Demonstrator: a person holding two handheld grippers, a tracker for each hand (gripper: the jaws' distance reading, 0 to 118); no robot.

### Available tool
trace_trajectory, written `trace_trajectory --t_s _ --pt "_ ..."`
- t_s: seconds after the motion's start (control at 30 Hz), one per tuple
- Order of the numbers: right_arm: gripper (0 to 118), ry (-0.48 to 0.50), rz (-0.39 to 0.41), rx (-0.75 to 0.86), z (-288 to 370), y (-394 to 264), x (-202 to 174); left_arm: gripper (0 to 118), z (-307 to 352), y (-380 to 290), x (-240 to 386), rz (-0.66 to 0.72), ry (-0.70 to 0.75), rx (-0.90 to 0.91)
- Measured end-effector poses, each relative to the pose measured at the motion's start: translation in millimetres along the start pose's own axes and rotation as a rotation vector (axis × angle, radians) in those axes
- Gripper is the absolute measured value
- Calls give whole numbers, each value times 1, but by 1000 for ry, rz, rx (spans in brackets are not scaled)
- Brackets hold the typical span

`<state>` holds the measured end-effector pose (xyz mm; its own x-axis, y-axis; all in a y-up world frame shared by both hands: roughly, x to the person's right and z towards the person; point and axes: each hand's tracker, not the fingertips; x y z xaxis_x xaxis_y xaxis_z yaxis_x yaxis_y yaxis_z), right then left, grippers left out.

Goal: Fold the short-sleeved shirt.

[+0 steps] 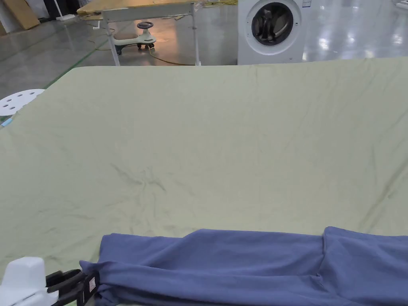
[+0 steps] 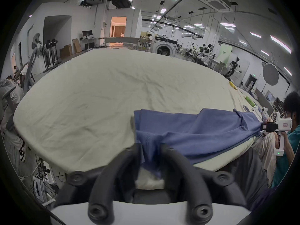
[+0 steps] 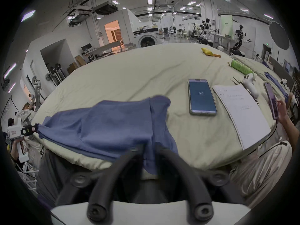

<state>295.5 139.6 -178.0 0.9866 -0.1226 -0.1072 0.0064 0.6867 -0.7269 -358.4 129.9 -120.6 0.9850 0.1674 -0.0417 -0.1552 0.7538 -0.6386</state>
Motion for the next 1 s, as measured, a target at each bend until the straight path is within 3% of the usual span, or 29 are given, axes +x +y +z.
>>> trace_trajectory --t_s 0.03,0.07,0.17,0.27,0.37,0.43,0.5,0.53,0.6,0.67,0.73,1.0 --pt "65 -33 25 -2 -1 -4 -1 71 5 -4 -1 11 24 39" --pt "64 -33 27 -1 0 -7 -1 76 12 -6 0 18 42 67" --pt "64 -6 27 83 14 -9 -10 76 41 -8 12 6 69 198" --pt "64 38 -46 212 31 -12 -27 76 65 -13 36 38 165 324" --pt "64 123 -123 286 40 -15 -48 76 77 -15 60 44 143 351" --pt "63 156 -107 308 43 -14 -67 75 80 -15 70 12 144 366" --pt "54 159 -73 324 43 -12 -84 69 84 -14 82 -32 133 375" --pt "46 162 -55 324 42 -11 -93 61 86 -13 89 -54 110 385" --pt "26 172 -35 315 39 -10 -108 31 88 -11 97 -95 54 375" --pt "9 202 -16 302 34 -10 -118 17 87 -10 103 -89 48 369" --pt "0 211 -12 296 29 -13 -121 2 85 -12 105 -56 -1 364" --pt "0 199 16 267 29 -13 -121 0 80 -19 90 44 -35 343"
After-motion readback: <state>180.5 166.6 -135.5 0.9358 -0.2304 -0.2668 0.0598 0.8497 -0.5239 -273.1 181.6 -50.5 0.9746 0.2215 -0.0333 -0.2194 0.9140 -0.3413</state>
